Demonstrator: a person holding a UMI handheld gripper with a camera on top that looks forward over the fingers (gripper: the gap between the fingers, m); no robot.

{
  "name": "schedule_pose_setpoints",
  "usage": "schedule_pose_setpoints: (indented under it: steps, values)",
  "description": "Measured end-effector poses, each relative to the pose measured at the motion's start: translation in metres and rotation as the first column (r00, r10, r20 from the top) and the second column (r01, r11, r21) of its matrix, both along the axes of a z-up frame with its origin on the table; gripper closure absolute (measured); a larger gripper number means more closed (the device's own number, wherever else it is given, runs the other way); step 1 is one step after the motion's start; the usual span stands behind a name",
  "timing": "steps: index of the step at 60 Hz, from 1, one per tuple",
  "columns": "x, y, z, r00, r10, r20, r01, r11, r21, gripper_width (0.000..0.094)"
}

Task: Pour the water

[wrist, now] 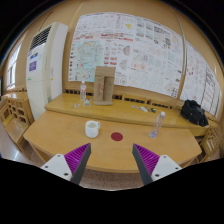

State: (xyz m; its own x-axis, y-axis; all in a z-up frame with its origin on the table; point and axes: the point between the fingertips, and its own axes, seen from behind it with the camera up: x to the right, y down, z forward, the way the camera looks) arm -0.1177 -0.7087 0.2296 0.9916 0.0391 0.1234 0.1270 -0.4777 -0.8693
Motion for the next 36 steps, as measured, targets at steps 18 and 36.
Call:
schedule_pose_setpoints:
  steps: [18,36]
  values:
    - [0.099,0.047,-0.097,0.998,-0.056,0.016,0.058,0.994,-0.094,0.0083]
    - [0.271,0.196,-0.161,0.987,-0.156,0.029,0.156,0.988,-0.002,0.0084]
